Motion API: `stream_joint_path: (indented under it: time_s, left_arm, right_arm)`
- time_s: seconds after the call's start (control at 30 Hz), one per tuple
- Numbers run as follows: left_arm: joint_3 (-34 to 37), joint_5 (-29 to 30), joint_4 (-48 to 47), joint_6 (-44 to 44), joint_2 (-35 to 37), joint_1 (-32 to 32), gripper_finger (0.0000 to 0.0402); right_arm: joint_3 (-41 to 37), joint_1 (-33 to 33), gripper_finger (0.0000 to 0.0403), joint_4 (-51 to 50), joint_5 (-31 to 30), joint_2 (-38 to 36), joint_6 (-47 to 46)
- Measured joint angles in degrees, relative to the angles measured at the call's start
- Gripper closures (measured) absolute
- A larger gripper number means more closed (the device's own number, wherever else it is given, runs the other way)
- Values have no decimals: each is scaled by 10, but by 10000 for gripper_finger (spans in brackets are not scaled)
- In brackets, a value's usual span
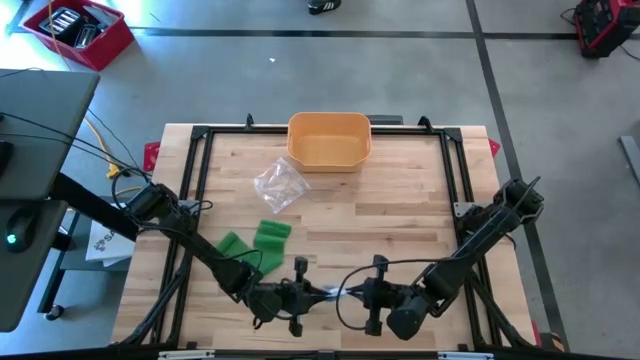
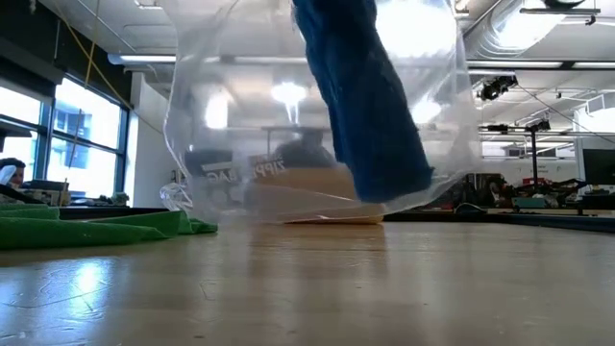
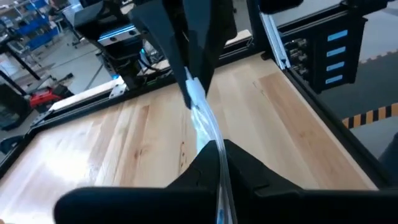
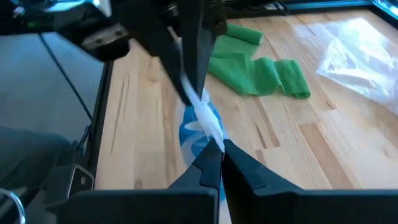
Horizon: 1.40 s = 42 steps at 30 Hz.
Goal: Roll bandage
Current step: Close the transparent zip bag with the rolled blue bandage
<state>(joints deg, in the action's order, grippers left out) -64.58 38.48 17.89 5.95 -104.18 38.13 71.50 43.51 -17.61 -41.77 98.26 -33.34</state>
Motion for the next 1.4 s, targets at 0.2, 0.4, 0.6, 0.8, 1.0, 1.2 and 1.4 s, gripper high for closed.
stream_joint_path:
  time_s: [0.2,0.4,0.6,0.8,1.0,1.2,1.4]
  left_arm:
    - [0,2,-25,-32,0,2,399]
    - [0,0,-45,-50,1,2,400]
    - [0,0,-45,-57,1,2,401]
    - [0,-3,-43,-59,1,1,401]
    - [0,-3,-44,-64,1,0,401]
    - [0,-5,-46,-64,1,1,402]
    - [0,-5,-43,-69,1,1,401]
  right_arm:
    - [0,5,395,-6,-5,-1,24]
    - [0,5,327,-4,-8,-4,41]
    - [0,3,295,32,2,-1,101]
    - [0,-2,331,59,18,1,142]
    - [0,-8,397,59,18,1,144]
    - [0,-20,375,65,38,11,140]
    - [0,-29,368,109,57,33,160]
